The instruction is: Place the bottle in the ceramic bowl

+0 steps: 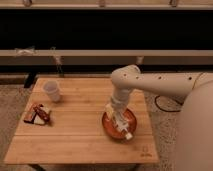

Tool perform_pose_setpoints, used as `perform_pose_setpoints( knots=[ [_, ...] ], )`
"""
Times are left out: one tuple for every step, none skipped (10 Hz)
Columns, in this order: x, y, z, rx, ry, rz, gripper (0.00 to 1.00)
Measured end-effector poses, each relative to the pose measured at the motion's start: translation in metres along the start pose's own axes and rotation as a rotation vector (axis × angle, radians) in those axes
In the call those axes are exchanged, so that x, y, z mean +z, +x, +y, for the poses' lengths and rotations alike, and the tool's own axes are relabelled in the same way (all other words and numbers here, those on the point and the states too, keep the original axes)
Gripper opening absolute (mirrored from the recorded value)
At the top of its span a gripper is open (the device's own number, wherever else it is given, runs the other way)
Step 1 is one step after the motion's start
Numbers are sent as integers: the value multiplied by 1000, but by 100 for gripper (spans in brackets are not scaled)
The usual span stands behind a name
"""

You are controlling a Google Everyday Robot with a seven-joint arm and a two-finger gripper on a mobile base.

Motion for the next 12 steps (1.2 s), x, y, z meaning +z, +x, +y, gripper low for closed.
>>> perform_pose_setpoints(
  knots=[
    [10, -1, -1, 6, -7, 11, 42],
    [16, -4, -2, 8, -9, 16, 50],
    [19, -10, -3, 8, -10, 16, 58],
    [19, -15, -5, 4, -8, 23, 68],
    [19, -19, -10, 4, -2, 33, 77],
    [18, -25, -14, 0, 6, 43, 80],
    [17, -31, -14, -9, 12, 51, 80],
    [15, -34, -15, -13, 21, 61, 80],
    [13, -34, -17, -15, 27, 67, 80],
    [12, -35, -17, -17, 33, 73, 80],
    [9, -34, -17, -19, 39, 78, 80],
    [6, -34, -18, -22, 45, 79, 80]
  ],
)
